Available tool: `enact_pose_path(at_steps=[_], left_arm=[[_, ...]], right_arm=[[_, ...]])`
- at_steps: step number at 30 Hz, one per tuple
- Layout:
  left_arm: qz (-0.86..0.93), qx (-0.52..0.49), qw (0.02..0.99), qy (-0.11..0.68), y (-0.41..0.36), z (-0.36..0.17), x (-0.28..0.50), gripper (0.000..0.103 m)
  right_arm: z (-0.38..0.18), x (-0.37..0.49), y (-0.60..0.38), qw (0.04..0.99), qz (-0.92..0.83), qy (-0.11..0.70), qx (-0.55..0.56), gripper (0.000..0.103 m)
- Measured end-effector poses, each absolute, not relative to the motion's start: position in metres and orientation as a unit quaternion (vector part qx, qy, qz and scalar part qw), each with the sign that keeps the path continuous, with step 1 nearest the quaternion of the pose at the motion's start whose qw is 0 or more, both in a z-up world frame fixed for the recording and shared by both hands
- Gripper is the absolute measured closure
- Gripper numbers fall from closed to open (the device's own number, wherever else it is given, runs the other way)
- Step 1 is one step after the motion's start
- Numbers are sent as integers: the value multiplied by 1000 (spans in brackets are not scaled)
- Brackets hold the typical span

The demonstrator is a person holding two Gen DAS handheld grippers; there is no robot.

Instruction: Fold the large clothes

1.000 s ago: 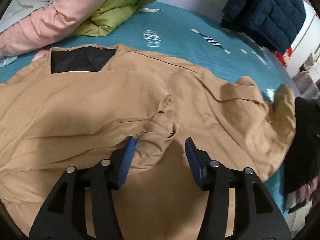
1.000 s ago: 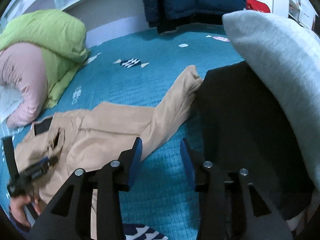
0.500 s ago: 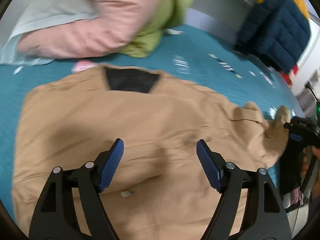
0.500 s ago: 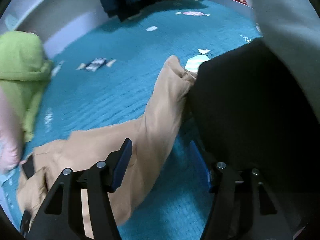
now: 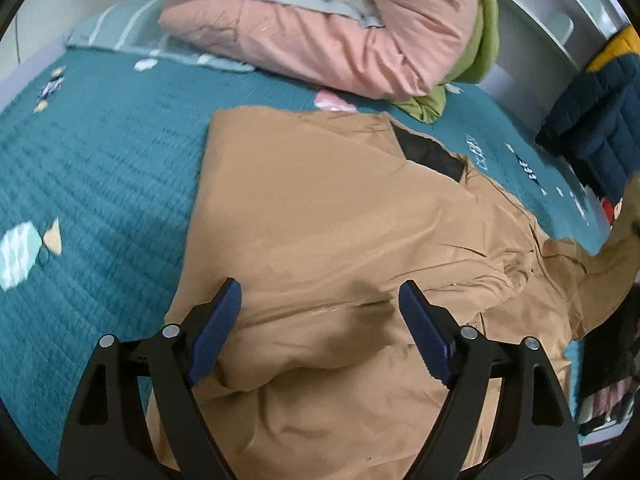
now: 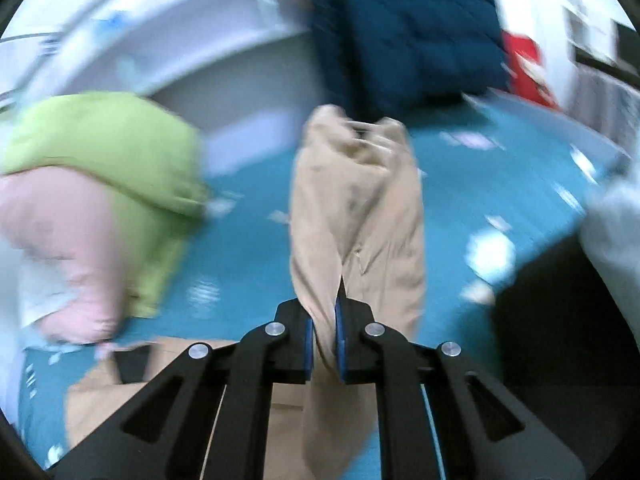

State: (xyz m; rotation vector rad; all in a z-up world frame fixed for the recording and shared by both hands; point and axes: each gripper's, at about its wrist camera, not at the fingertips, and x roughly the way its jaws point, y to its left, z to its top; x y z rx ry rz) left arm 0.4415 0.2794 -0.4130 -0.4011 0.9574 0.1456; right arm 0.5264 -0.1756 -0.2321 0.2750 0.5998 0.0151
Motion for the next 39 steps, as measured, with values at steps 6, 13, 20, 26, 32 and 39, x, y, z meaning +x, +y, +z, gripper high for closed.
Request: enact_pose_path(at_steps=[6,13,20,26,32,39], left_arm=[[67,-211,862,456,295,-411,431,20],[60,-240,858,450,312,-409,426,20],[87,-270,856,432,339,-396,421,20],[107,-288,862,404,358,-385,414,20],[66,-285,879,377,342,-370,423,20],[-34,-256,911,321,296,-343,442,18]], right_arm=[[-200,505,-52,943,162,265,120,95],[-255,485,69,895,277,339,80,95],[-336,468,112,849,318,420,36,94],[-356,450,119,828,353,435,38,94],[-369,446,124,806,351,475,39,72],[-320,421,73,828,354,430,64,32]])
